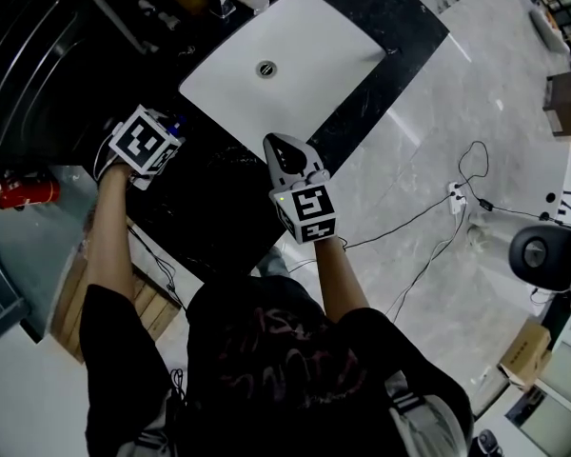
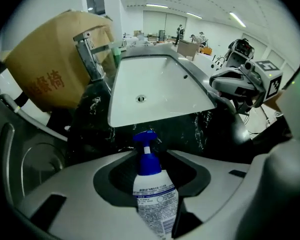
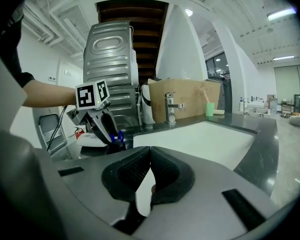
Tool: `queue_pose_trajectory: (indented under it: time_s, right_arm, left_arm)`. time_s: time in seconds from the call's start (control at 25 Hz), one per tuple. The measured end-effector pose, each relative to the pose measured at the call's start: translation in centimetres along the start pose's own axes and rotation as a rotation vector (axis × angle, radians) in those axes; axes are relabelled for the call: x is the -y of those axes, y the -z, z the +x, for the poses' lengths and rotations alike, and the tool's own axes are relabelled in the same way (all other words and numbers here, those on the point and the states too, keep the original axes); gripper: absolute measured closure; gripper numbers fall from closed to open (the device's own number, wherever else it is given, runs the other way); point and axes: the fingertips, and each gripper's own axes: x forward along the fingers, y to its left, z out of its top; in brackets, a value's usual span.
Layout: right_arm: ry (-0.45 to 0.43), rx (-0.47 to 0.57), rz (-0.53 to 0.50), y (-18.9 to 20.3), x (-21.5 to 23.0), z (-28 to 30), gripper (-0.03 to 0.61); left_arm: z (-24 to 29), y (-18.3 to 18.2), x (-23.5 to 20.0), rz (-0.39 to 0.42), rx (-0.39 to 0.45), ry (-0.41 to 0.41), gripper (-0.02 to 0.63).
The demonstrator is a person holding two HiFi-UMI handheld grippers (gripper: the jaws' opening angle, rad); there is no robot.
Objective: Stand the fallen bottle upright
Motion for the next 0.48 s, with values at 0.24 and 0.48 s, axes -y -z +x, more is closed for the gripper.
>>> queue_pose_trajectory:
  time_s: [0.24, 0.48]
  right_arm:
    - [0.01, 0.001, 0.008, 0.15, 0.56, 0.15, 0.565]
    - [0.015, -0.004, 0.009, 0.24, 0.83, 0.2, 0.563]
  left_arm:
    - [0.95, 0.15, -0.02, 0.025, -0.101, 0.078, 0.437]
    - [0.85, 0.07, -0.11, 0.026, -0.085, 0.088, 0.465]
